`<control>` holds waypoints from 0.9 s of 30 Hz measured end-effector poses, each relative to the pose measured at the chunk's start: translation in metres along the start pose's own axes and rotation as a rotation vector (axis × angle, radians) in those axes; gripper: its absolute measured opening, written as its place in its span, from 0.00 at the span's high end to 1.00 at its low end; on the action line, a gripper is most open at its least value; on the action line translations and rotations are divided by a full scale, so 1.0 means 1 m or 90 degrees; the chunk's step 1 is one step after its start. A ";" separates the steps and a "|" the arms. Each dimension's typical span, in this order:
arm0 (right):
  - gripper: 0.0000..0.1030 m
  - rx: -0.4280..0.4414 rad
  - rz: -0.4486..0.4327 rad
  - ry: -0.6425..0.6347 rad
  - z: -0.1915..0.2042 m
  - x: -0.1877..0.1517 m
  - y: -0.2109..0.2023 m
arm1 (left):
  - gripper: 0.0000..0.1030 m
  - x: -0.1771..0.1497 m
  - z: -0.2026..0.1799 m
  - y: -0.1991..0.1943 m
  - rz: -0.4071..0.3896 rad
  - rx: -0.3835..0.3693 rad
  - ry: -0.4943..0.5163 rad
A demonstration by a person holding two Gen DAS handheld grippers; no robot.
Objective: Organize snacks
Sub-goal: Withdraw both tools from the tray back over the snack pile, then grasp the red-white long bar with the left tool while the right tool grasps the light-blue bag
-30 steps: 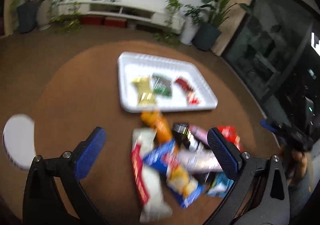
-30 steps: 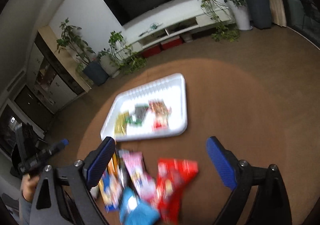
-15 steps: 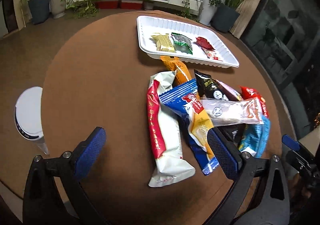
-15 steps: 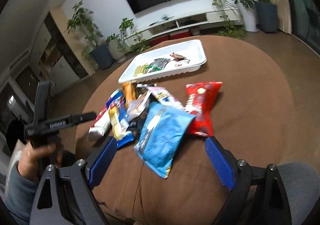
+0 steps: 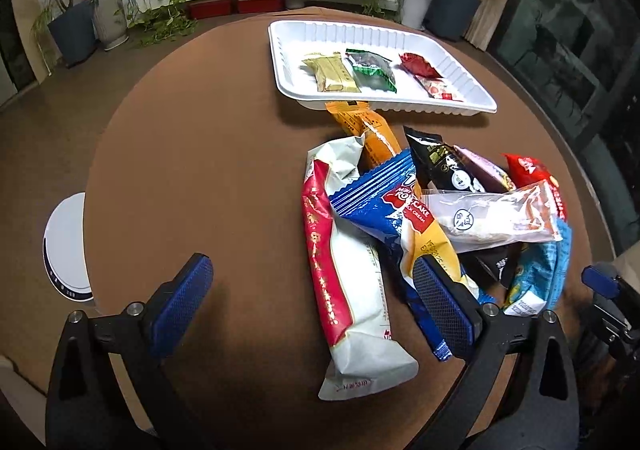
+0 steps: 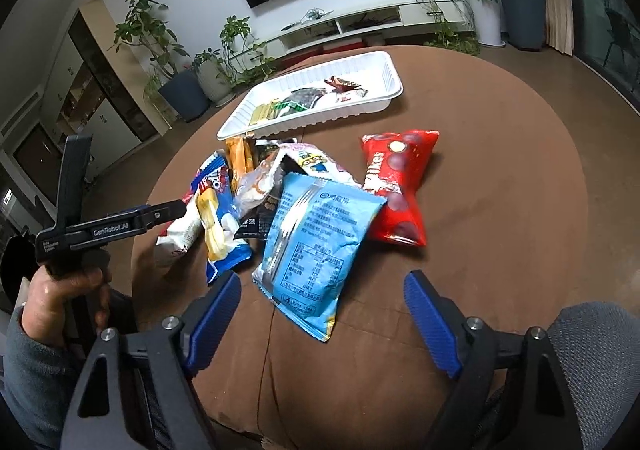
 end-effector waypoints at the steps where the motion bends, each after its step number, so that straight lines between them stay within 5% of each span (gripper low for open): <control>1: 0.17 -0.001 0.001 -0.003 0.001 -0.001 0.000 | 0.09 0.001 -0.001 0.002 0.003 0.004 0.005; 5: 0.17 -0.002 0.005 -0.007 0.003 -0.003 0.001 | 0.26 0.001 0.000 0.012 0.018 0.011 0.012; 15: 0.17 -0.007 0.013 -0.010 0.004 -0.005 0.004 | 0.29 0.008 -0.013 0.034 0.049 0.027 0.067; 21: 0.17 -0.011 0.013 -0.008 0.004 -0.004 0.005 | 0.69 0.010 -0.019 0.042 0.046 0.021 0.084; 27: 0.22 -0.001 0.028 0.000 0.008 -0.006 0.010 | 0.82 0.004 -0.010 0.036 0.036 -0.006 0.063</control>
Point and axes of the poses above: each gripper's, at about its wrist camera, not at the fingertips, and y roughly the way its jaws point, z to its left, x to its top, the point moved 2 cm from there along y, roughly the way its jaws point, and after that the axes turned 2 degrees about -y, right-handed, at the moved point
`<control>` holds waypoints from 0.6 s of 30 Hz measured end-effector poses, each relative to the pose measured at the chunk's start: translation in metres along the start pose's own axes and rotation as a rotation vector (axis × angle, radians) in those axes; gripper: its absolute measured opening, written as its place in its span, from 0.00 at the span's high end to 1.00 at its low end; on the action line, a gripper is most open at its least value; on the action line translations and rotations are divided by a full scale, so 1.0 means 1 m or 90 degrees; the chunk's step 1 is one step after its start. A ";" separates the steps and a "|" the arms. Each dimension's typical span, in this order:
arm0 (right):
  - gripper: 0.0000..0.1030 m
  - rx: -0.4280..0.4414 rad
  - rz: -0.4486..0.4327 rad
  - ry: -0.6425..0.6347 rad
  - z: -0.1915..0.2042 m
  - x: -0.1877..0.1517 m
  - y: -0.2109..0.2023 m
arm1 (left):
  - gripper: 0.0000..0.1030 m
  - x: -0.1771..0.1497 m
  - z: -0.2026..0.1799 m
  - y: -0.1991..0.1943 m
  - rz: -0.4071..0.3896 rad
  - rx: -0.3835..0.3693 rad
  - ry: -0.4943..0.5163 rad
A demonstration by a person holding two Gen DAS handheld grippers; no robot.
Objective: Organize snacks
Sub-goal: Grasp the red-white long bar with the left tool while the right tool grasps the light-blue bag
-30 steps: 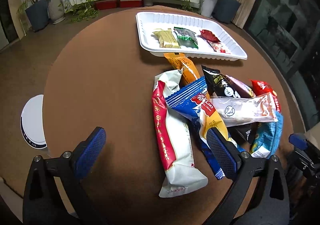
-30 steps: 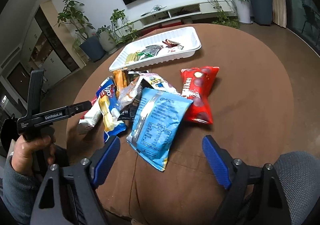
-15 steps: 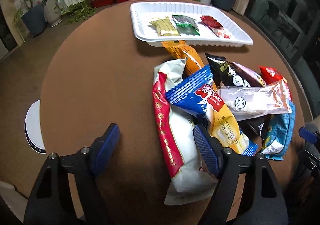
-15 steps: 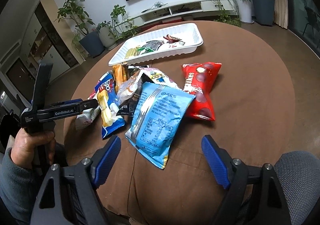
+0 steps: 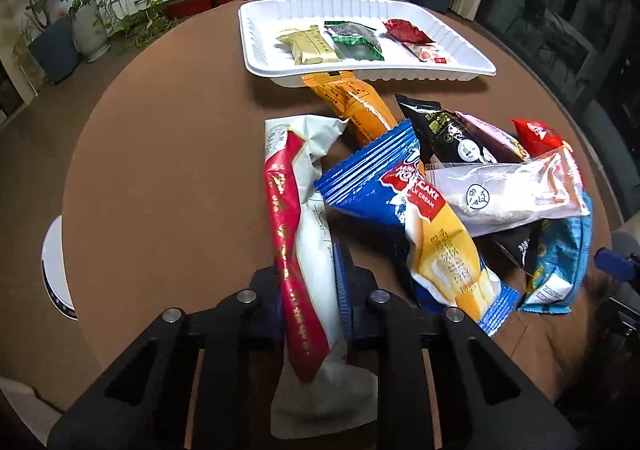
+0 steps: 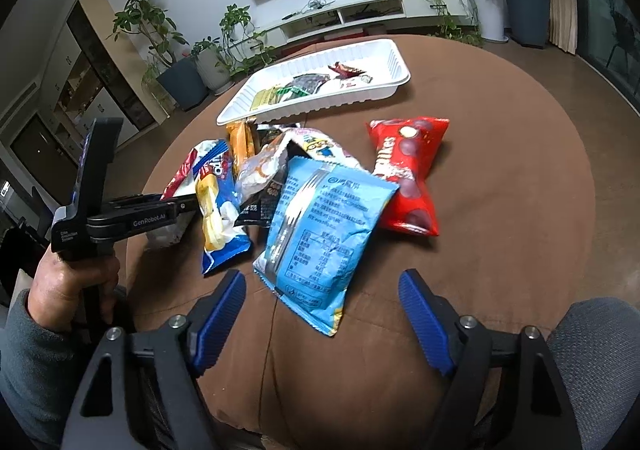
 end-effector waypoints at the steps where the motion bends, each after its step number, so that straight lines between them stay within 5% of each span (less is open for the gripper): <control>1: 0.25 0.002 0.002 0.002 0.001 0.000 0.001 | 0.82 0.000 0.000 0.000 0.000 -0.006 -0.001; 18: 0.28 0.029 0.056 0.078 -0.003 0.014 0.022 | 0.87 -0.034 -0.008 -0.031 -0.020 -0.090 -0.030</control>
Point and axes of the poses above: each gripper's, at about its wrist camera, not at the fingertips, and y roughly the way its jaws point, z to its left, x to its top, the point moved 2 cm from there along y, roughly the way its jaws point, and after that the axes turned 2 degrees about -y, right-handed, at the moved point
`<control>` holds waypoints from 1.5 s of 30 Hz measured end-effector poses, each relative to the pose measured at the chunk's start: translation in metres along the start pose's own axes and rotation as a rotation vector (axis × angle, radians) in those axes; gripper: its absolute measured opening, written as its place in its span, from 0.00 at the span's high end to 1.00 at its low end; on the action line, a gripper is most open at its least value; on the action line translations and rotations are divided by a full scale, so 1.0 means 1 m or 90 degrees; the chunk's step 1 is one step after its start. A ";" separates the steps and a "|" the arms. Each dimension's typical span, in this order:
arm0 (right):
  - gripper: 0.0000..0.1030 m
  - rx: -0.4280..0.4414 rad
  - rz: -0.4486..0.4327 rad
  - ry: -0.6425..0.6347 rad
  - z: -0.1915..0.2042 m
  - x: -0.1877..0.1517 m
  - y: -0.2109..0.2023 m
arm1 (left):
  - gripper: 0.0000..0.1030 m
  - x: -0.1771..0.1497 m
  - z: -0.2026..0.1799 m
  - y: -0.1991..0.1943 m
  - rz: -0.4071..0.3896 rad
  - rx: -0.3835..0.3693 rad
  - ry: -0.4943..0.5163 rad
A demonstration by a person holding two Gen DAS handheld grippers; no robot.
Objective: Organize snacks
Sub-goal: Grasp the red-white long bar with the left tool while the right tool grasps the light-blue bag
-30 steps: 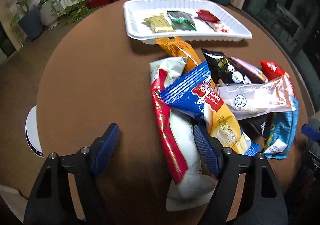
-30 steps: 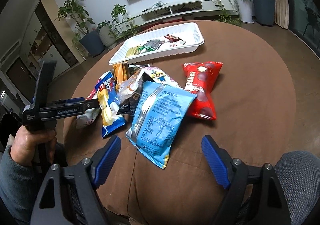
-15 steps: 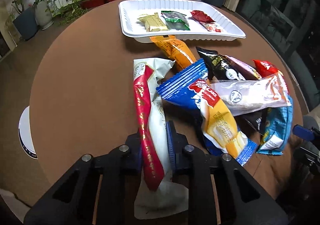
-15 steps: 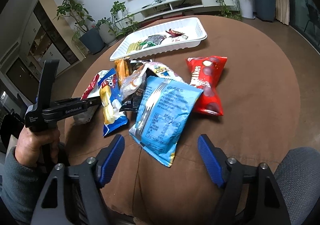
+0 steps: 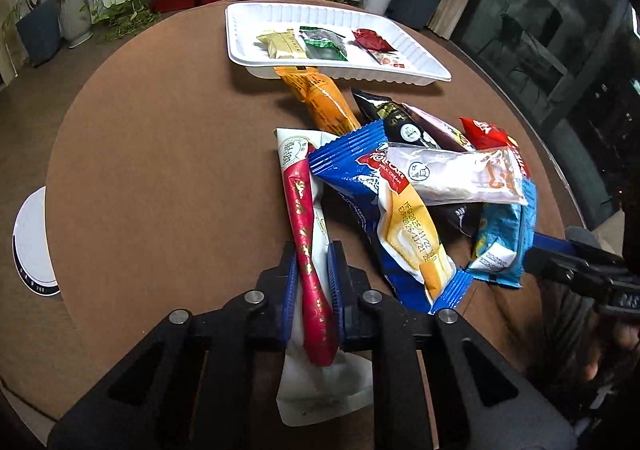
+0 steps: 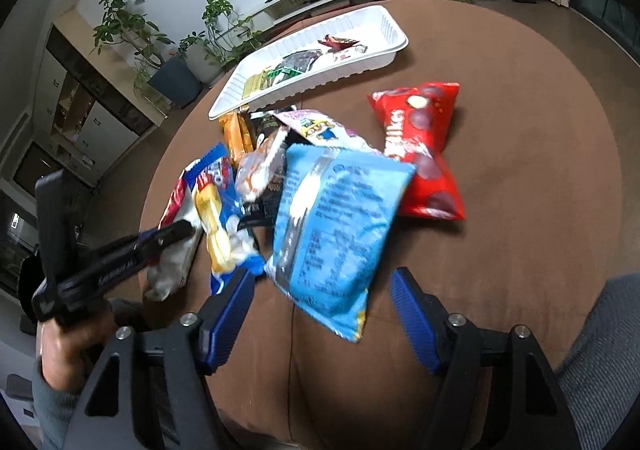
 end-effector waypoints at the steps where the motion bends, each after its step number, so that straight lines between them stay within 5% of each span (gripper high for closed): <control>1: 0.28 0.002 0.002 0.001 0.001 0.002 0.002 | 0.87 -0.002 -0.001 -0.001 0.001 -0.002 0.000; 6: 0.30 -0.006 0.006 -0.003 0.005 0.010 0.014 | 0.88 -0.009 -0.004 -0.004 -0.003 -0.009 0.001; 13: 0.55 -0.001 0.010 -0.006 -0.003 0.006 0.019 | 0.89 -0.014 0.000 -0.011 -0.011 -0.020 -0.014; 22: 0.59 0.038 0.005 0.025 -0.012 -0.002 0.003 | 0.92 -0.013 0.009 -0.016 -0.018 -0.042 -0.049; 28: 0.59 0.042 0.001 0.025 -0.012 -0.004 -0.002 | 0.91 -0.010 -0.004 -0.011 0.010 -0.002 0.002; 31: 0.59 0.042 0.003 0.016 -0.008 -0.006 0.000 | 0.85 -0.010 -0.009 -0.007 0.018 0.026 0.018; 34: 0.59 0.044 0.009 0.010 -0.005 -0.008 0.003 | 0.48 -0.010 -0.014 0.005 0.038 0.079 0.035; 35: 0.59 0.043 0.008 0.009 -0.005 -0.008 0.003 | 0.44 -0.011 -0.017 0.010 0.040 0.100 0.052; 37: 0.59 0.042 0.005 0.006 -0.005 -0.008 0.002 | 0.47 -0.011 -0.019 0.013 0.036 0.105 0.060; 39: 0.59 0.042 0.001 0.008 -0.006 -0.008 0.000 | 0.86 -0.010 -0.021 0.012 0.029 0.093 0.064; 45: 0.59 0.052 -0.007 0.009 -0.006 -0.010 -0.002 | 0.87 -0.013 -0.016 0.010 0.009 0.059 0.041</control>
Point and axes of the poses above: each gripper's, at about its wrist camera, not at the fingertips, and y roughly the way its jaws point, z to its left, x to its top, the point moved 2 cm from there along y, roughly the way its jaws point, and after that the axes turned 2 degrees about -y, right-handed, at the moved point
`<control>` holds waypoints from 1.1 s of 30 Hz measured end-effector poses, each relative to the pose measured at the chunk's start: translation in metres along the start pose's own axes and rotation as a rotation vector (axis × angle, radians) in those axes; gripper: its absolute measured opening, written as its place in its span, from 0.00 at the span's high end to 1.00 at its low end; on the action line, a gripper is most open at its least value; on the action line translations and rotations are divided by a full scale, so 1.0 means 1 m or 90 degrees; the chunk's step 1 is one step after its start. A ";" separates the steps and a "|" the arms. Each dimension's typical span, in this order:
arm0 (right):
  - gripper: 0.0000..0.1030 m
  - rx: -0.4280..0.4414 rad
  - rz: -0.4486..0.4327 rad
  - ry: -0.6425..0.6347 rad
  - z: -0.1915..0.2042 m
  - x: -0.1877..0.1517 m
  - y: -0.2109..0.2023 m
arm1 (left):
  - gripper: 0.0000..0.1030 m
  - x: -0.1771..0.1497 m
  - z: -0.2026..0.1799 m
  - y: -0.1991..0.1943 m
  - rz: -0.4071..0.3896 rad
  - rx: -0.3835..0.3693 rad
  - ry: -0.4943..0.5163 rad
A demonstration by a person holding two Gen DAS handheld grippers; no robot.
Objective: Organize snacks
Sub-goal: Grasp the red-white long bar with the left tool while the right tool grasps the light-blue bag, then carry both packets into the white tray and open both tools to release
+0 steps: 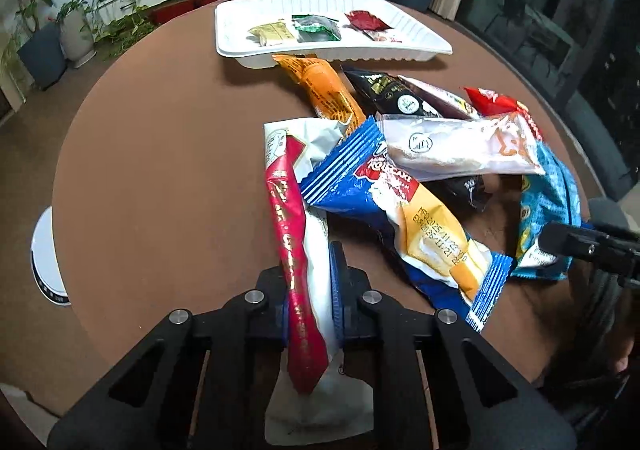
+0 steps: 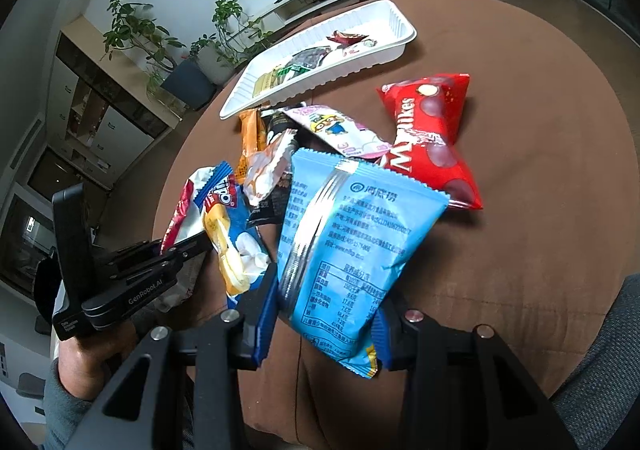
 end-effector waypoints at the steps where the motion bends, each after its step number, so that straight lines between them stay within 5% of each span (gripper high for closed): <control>1: 0.59 0.003 -0.001 0.001 0.000 -0.001 0.000 | 0.88 -0.001 0.003 -0.001 -0.005 -0.008 -0.014; 20: 0.59 0.042 -0.025 0.017 -0.003 0.003 -0.007 | 0.88 0.009 0.058 -0.061 -0.103 -0.163 -0.195; 33: 0.59 0.053 -0.068 0.059 -0.023 0.036 -0.036 | 0.88 0.047 0.052 -0.081 -0.139 -0.189 -0.173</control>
Point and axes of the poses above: each gripper's, at about its wrist camera, not at the fingertips, and y roughly the way its jaws point, z to its left, x to its top, the point moved 2 cm from there along y, roughly the way its jaws point, and after that the axes turned 2 degrees about -y, right-handed, at the moved point
